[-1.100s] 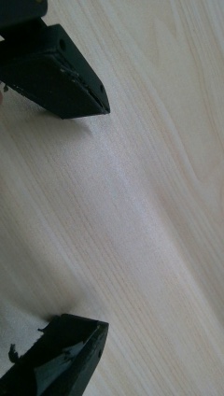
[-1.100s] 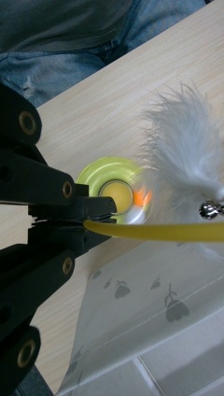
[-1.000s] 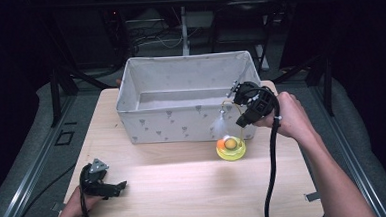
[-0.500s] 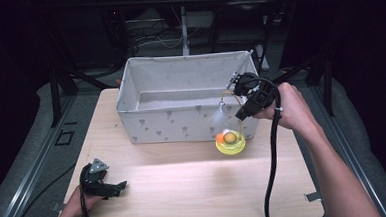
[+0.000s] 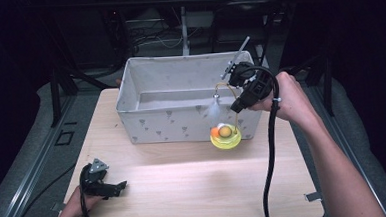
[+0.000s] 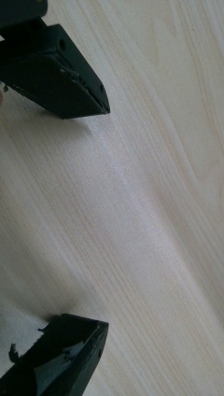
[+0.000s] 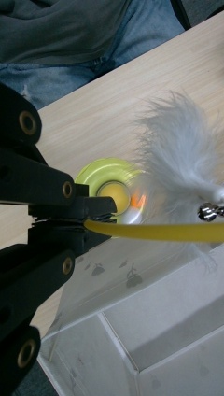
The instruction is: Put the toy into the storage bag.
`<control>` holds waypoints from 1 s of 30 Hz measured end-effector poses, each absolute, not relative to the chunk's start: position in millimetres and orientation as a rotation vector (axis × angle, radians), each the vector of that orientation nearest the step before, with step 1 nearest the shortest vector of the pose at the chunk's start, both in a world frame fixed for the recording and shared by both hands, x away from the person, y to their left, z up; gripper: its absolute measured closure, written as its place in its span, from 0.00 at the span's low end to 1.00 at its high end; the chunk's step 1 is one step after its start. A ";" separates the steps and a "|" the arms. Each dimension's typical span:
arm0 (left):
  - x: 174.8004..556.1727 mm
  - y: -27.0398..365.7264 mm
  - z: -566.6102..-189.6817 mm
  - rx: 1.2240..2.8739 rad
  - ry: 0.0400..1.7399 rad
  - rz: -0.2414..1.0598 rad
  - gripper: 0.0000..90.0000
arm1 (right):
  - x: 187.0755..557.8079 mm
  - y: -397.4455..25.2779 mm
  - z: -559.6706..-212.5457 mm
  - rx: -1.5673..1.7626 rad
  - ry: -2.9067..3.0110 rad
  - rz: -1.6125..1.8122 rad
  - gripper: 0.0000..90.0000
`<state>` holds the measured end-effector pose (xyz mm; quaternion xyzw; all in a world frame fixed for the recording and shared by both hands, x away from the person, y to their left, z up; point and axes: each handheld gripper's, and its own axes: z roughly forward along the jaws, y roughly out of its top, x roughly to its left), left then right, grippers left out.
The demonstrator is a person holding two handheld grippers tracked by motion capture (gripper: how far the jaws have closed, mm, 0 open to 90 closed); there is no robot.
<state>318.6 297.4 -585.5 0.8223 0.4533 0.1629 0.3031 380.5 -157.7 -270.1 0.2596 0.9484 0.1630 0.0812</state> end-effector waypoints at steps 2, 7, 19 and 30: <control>318.6 297.5 -585.5 2.179 1.201 0.432 0.00 | 381.1 -156.5 -266.5 0.773 2.836 0.496 0.98; 318.4 297.2 -585.5 2.178 1.205 0.433 0.00 | 379.6 -154.1 -256.5 0.760 2.824 0.519 0.98; 318.5 297.3 -585.1 2.184 1.204 0.430 0.00 | 382.8 -148.4 -229.6 0.744 2.804 0.564 0.98; 318.6 297.3 -585.1 2.183 1.203 0.430 0.00 | 395.0 -148.9 -206.2 0.771 2.777 0.618 0.98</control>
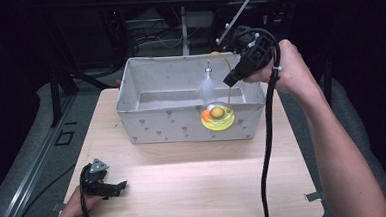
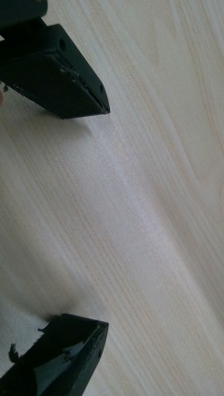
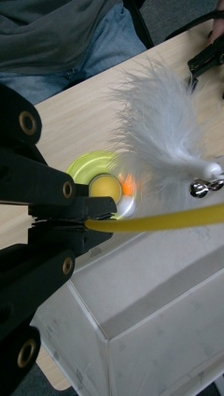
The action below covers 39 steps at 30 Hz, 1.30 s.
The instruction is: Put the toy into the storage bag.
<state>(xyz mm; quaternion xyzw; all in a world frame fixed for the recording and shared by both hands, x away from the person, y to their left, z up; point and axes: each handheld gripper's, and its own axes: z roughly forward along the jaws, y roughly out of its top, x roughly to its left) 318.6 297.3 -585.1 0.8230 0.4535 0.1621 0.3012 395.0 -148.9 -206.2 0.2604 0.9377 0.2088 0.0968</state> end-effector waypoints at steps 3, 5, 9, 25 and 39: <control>318.6 297.3 -585.2 2.183 1.203 0.430 0.00 | 397.7 -149.5 -202.7 0.780 2.770 0.624 0.98; 318.6 297.3 -585.1 2.184 1.203 0.430 0.00 | 402.1 -150.4 -197.5 0.798 2.760 0.621 0.98; 318.7 297.4 -585.2 2.184 1.201 0.430 0.00 | 408.5 -152.3 -192.2 0.826 2.744 0.623 0.98; 319.0 297.4 -585.3 2.184 1.197 0.431 0.00 | 432.8 -151.9 -177.6 0.896 2.715 0.547 0.98; 319.4 297.0 -585.8 2.178 1.194 0.437 0.00 | 455.4 -155.0 -180.6 0.972 2.658 0.510 0.98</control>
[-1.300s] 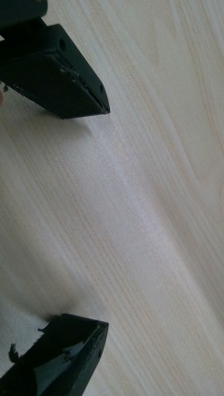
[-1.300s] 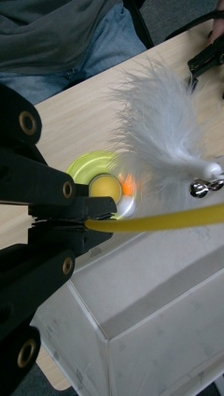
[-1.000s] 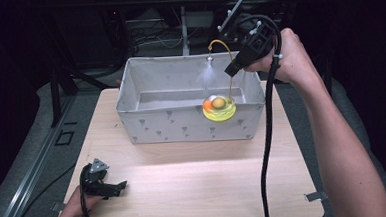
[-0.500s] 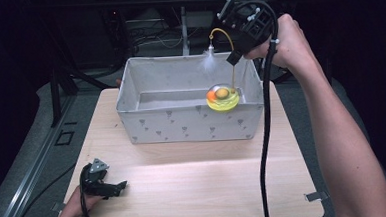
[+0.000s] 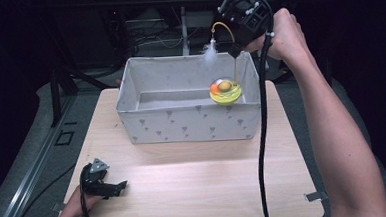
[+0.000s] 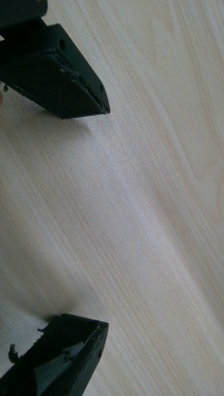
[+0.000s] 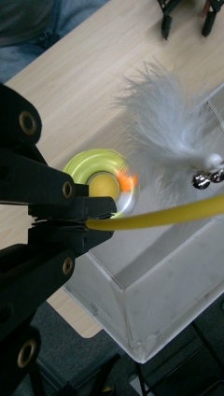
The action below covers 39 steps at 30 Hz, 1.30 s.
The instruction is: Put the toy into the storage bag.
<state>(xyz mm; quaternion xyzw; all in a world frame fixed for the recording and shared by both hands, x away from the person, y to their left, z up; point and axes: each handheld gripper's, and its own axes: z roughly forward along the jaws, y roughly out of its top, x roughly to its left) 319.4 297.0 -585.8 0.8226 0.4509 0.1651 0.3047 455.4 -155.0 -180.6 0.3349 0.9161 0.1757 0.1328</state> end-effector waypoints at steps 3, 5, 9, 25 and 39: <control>319.5 297.0 -585.8 2.178 1.194 0.437 0.00 | 458.7 -156.0 -181.3 0.983 2.646 0.511 0.98; 319.5 297.0 -585.9 2.178 1.193 0.437 0.00 | 462.1 -157.0 -182.5 0.996 2.636 0.513 0.98; 319.5 297.0 -585.8 2.179 1.193 0.437 0.00 | 469.8 -159.9 -186.7 1.040 2.618 0.530 0.98; 319.6 297.0 -585.8 2.180 1.192 0.436 0.00 | 490.7 -166.2 -201.1 1.112 2.578 0.512 0.98; 319.5 297.0 -585.5 2.184 1.192 0.436 0.00 | 501.4 -169.1 -214.7 1.122 2.564 0.503 0.98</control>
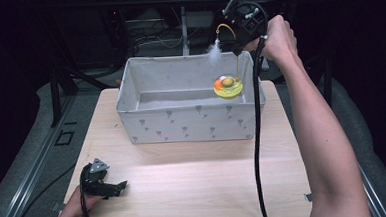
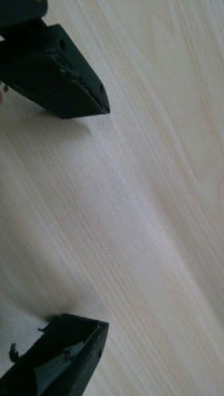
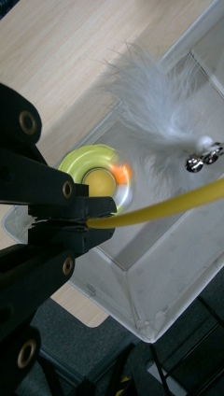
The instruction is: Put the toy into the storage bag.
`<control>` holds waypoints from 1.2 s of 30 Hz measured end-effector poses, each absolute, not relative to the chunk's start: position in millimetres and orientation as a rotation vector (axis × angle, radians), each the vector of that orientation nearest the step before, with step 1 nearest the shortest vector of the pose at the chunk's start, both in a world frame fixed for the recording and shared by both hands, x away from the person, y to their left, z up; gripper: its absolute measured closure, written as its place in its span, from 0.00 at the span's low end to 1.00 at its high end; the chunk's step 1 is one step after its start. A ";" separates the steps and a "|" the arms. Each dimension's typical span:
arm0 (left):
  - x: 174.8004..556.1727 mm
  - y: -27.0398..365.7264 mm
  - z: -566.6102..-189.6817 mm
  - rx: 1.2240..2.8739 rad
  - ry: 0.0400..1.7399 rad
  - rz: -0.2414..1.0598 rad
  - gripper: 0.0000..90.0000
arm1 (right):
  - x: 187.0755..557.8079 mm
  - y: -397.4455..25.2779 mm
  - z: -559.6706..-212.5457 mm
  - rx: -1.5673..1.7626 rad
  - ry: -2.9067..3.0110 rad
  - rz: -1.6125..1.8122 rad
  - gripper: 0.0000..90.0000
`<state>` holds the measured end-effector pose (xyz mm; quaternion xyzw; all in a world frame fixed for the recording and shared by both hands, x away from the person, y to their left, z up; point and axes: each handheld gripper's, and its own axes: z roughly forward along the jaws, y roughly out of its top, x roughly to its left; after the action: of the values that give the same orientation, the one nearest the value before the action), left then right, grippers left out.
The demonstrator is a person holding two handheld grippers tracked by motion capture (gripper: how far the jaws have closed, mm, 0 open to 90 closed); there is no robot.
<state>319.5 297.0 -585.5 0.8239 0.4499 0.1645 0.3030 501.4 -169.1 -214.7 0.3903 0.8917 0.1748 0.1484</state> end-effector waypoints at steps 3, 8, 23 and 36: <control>319.5 297.0 -585.6 2.183 1.192 0.436 0.00 | 503.4 -170.9 -219.0 1.127 2.559 0.505 0.98; 319.4 297.0 -585.7 2.181 1.191 0.434 0.00 | 508.8 -176.2 -232.8 1.144 2.554 0.500 0.98; 319.5 297.0 -585.7 2.181 1.190 0.434 0.00 | 516.2 -192.3 -264.8 1.197 2.531 0.506 0.98; 319.4 296.9 -585.4 2.184 1.194 0.435 0.00 | 516.4 -204.8 -284.9 1.234 2.541 0.494 0.98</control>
<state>319.4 296.9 -585.4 0.8238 0.4503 0.1642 0.3027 516.4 -204.8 -284.9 0.4265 0.8777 0.1705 0.1367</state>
